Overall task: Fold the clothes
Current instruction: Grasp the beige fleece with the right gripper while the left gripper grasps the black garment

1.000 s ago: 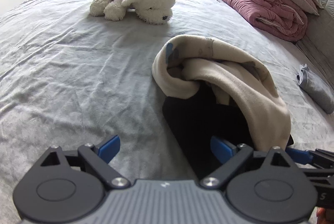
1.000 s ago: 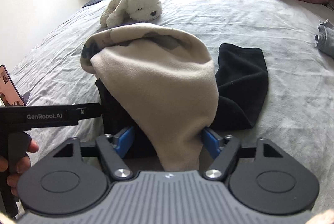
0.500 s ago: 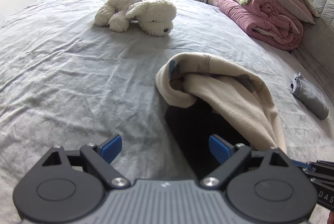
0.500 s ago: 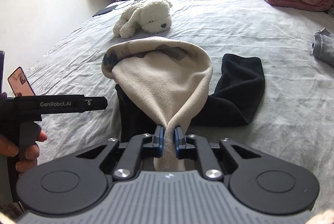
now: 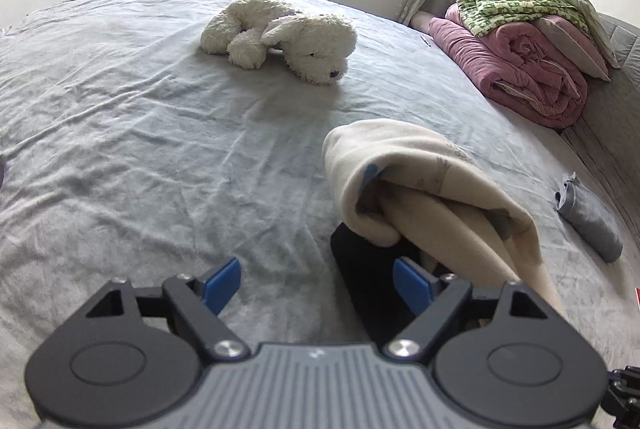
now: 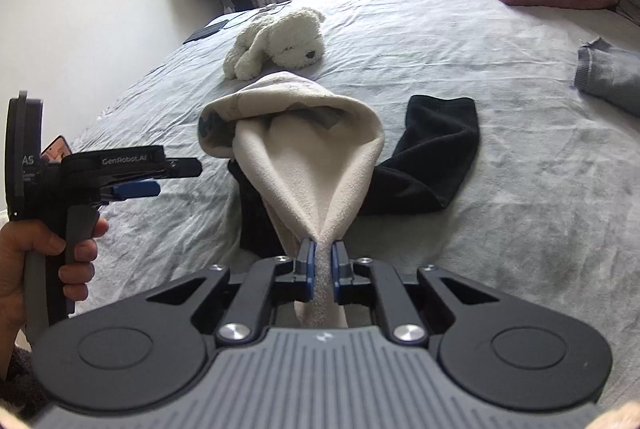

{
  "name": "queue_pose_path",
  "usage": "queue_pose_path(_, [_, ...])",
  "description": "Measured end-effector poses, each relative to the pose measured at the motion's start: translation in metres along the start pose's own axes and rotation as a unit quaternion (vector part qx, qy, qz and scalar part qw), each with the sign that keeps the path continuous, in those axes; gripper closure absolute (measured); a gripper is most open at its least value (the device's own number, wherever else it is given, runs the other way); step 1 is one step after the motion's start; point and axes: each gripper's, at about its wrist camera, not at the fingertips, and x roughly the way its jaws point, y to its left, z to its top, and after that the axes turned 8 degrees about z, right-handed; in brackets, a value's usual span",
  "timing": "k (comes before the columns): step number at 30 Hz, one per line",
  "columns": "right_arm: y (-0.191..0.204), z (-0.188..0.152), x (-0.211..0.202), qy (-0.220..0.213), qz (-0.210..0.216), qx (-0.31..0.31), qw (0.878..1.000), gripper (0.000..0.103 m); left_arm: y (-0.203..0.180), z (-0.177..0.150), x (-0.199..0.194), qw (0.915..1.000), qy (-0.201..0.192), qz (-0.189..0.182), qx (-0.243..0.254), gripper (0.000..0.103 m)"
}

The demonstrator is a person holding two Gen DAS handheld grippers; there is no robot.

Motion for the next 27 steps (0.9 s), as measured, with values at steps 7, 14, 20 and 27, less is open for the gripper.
queue_pose_path(7, [-0.035,0.004,-0.018,-0.023,-0.042,0.036,0.998,0.094,-0.01,-0.005,0.013,0.9996,0.019,-0.018,-0.003,0.02])
queue_pose_path(14, [-0.066,0.0,-0.026,-0.015,-0.082,0.062,0.995,0.094,-0.028,-0.013,0.02,0.9978,0.026,-0.061,0.009,0.02])
queue_pose_path(20, [-0.08,-0.007,-0.024,0.015,-0.073,0.086,0.994,0.093,-0.051,-0.022,0.023,0.9922,0.009,-0.12,0.034,0.02])
queue_pose_path(27, [-0.07,-0.004,-0.021,0.028,-0.068,0.068,0.995,0.093,-0.068,-0.032,0.021,0.991,-0.012,-0.111,0.073,0.072])
